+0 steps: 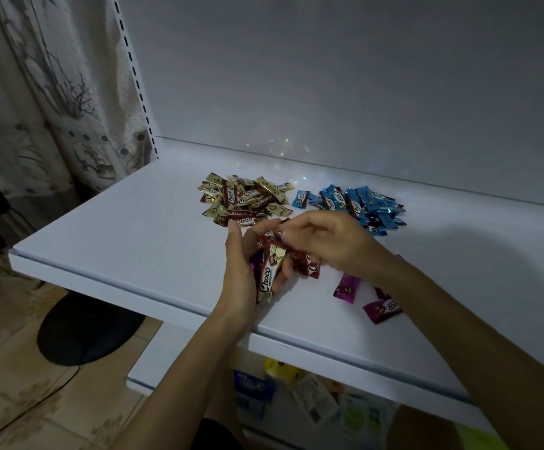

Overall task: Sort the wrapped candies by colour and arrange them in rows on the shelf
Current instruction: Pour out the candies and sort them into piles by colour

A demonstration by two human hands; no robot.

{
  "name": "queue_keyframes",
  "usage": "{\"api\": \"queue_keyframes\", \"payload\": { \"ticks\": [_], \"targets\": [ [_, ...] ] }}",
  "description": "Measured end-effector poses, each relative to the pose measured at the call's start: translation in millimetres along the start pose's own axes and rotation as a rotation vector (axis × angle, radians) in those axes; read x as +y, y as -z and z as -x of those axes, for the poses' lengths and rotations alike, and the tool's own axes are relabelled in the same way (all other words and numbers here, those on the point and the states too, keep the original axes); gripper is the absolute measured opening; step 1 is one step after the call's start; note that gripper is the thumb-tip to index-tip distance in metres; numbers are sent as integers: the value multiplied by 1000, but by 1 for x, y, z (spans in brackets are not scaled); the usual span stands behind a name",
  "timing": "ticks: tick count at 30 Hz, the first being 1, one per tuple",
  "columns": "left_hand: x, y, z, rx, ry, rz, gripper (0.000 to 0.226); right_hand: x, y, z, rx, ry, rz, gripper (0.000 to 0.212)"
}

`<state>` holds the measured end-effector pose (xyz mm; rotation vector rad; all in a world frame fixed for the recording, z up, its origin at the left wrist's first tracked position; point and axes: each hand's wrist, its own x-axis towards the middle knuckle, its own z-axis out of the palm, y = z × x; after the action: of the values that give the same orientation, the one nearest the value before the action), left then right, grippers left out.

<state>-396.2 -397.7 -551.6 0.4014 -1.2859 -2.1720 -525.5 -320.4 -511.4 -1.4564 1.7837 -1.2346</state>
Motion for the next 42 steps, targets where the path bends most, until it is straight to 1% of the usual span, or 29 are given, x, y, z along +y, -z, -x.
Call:
{"api": "queue_keyframes", "payload": {
  "ticks": [1, 2, 3, 4, 6, 7, 9, 11, 13, 15, 17, 21, 24, 26, 28, 30, 32, 35, 36, 37, 38, 40, 42],
  "targets": [
    [0, 0, -1, 4, 10, 4, 69, -1, -4, 2, -70, 12, 13, 22],
    [0, -1, -2, 9, 16, -8, 67, 2, -7, 3, -84, 29, 73, 26],
    [0, -1, -2, 15, 20, -38, 64, 5, -10, 2, -59, 43, 130, 25],
    [0, -1, -2, 8, 22, -85, 59, 8, -12, 1, -25, 43, 136, 21],
    [1, -2, -1, -22, 37, -124, 46, 9, -13, -1, 20, 17, 74, 15],
    [2, -2, -1, -31, 42, -97, 41, 8, -14, -1, 29, 3, 19, 13],
    [5, 0, -1, -10, 36, 5, 42, 8, -12, -1, 67, -18, -131, 9],
    [8, 3, -4, 40, 30, 52, 43, 7, -8, -3, 169, -40, -219, 9],
    [12, 8, -8, 94, 20, -70, 31, 8, -6, -5, 238, -57, -207, 7],
    [16, 16, -14, 89, -26, -265, 25, 8, -5, -11, 271, -89, -226, 14],
    [24, 26, -21, 76, -89, -403, 22, 7, -8, -18, 301, -128, -263, 16],
    [38, 49, -30, 174, -196, -517, 22, 3, -9, -41, 341, -229, -399, 12],
    [41, 62, -28, 215, -234, -579, 30, 3, -8, -59, 320, -281, -428, 12],
    [41, 63, -25, 167, -218, -571, 35, 1, -13, -69, 246, -293, -385, 12],
    [40, 61, -26, 113, -246, -569, 30, -2, -23, -75, 143, -299, -332, 12],
    [39, 65, -29, 123, -281, -556, 23, -5, -31, -80, 92, -300, -254, 12],
    [38, 71, -32, 158, -282, -520, 23, -6, -35, -88, 136, -289, -229, 13],
    [38, 74, -35, 186, -271, -495, 25, -6, -30, -113, 326, -337, -405, 17],
    [38, 73, -35, 189, -270, -501, 25, -6, -26, -122, 368, -371, -450, 17],
    [38, 73, -36, 194, -268, -510, 24, -6, -22, -130, 368, -406, -448, 18],
    [37, 73, -36, 199, -265, -511, 24, -6, -19, -136, 324, -440, -394, 21],
    [37, 75, -37, 208, -265, -500, 24, -3, -16, -140, 204, -488, -211, 30],
    [37, 75, -36, 213, -276, -502, 27, -1, -17, -135, 158, -467, -112, 37]
  ]
}}
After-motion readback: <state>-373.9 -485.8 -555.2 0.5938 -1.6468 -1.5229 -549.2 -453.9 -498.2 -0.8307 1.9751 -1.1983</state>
